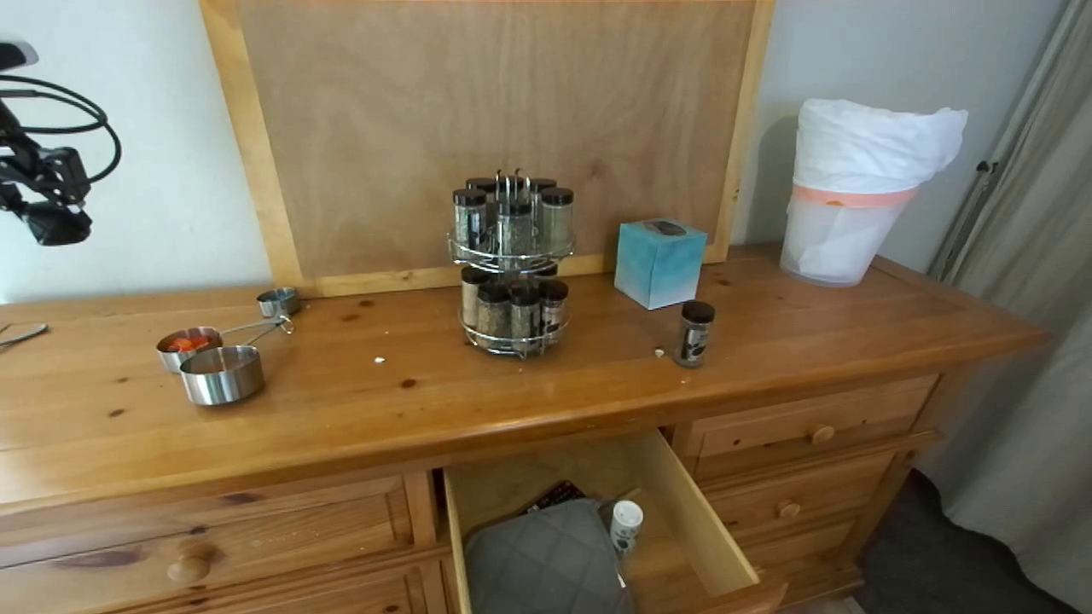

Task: Pick up the black round object and place it in the measuring cup to the right

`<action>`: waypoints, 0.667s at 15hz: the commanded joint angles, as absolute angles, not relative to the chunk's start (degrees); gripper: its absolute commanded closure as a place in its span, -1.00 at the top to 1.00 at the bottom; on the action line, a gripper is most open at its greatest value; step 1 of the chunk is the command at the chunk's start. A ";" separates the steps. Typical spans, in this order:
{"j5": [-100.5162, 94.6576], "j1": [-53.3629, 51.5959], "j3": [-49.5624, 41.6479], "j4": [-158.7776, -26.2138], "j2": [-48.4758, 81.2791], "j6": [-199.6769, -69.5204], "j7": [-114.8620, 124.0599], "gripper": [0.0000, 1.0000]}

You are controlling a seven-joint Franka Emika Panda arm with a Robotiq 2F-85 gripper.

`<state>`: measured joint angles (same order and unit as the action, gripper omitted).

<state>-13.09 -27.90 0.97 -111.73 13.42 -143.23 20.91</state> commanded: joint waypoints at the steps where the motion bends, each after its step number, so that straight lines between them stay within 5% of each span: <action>1: -14.16 -24.91 4.17 -111.66 13.41 -143.00 21.59 -0.07; 2: -13.74 -24.58 4.04 -111.81 13.30 -142.84 21.51 -0.57; 10: -12.49 -16.42 2.75 -122.99 6.47 -140.79 23.94 -0.57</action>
